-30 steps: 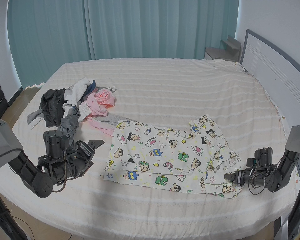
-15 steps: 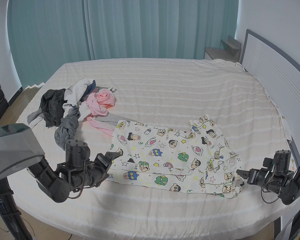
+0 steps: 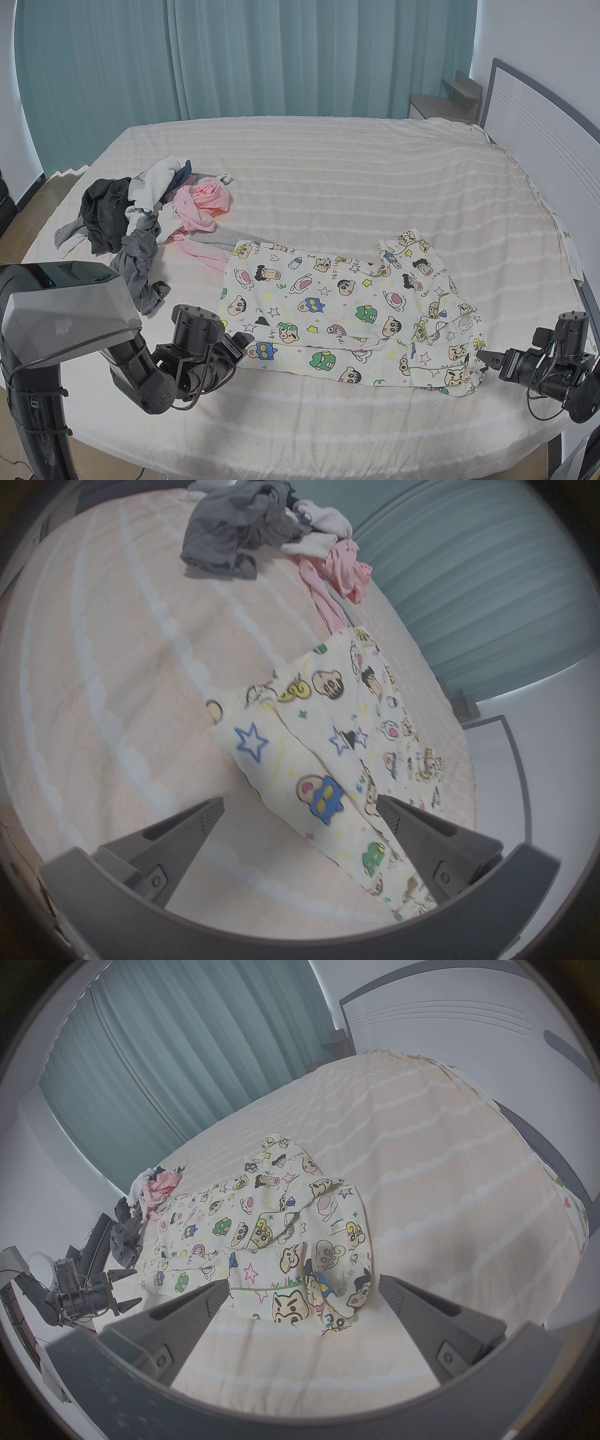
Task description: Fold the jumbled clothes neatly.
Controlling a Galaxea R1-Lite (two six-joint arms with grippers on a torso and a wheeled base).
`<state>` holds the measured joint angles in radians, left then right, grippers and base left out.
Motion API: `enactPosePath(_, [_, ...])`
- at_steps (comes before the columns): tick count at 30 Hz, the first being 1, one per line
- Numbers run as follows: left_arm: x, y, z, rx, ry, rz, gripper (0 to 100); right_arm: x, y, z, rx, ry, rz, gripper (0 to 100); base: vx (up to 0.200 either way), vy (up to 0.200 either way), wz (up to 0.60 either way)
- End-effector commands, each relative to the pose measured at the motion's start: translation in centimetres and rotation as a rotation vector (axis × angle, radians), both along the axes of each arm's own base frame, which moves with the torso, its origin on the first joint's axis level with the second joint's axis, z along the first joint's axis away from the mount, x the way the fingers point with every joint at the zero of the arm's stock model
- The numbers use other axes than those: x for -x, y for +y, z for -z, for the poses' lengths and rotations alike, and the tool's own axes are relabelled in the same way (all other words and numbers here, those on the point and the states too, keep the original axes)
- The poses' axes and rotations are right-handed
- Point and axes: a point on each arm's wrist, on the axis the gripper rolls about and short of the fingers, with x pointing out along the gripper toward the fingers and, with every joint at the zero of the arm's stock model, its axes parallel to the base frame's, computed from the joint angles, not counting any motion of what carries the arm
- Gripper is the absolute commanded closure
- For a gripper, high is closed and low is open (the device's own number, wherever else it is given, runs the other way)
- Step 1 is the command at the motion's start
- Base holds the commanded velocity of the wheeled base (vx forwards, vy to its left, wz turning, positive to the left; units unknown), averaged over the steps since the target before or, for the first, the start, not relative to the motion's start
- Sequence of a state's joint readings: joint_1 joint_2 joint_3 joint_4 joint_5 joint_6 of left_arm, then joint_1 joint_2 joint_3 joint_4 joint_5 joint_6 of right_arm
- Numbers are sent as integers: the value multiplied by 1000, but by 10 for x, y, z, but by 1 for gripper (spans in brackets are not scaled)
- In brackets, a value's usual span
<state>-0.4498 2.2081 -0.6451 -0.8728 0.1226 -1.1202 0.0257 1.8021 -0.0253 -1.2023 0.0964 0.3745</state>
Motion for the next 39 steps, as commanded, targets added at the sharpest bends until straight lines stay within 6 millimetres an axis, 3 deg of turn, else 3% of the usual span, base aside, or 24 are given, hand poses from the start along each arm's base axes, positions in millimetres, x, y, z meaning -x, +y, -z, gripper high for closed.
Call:
enactPosePath(1, [-7,-1,14,-32,17,-11,0,2,0,1,-1,9,0,0,0,0,0])
enactPosePath(10, [-13,0,24,-49,22,-35,0,2,0,2,-1,12,-1,0,0,0,0])
enactPosePath(19, [-35,0,27,-91,-36,-99,0,7,7,3,-2,29,-31,0,0,0,0])
enactPosePath(20, [-36,0,26,-89,-39,-99,100,7,7,3,-3,28,-30,0,0,0,0])
enactPosePath(26, [-35,1,27,-111,-44,-118,100,8,8,6,-56,67,7,0,0,0,0])
enactPosePath(39, [-28,6,25,-139,-124,-169,100,13,12,35,-98,299,53,0,0,0,0])
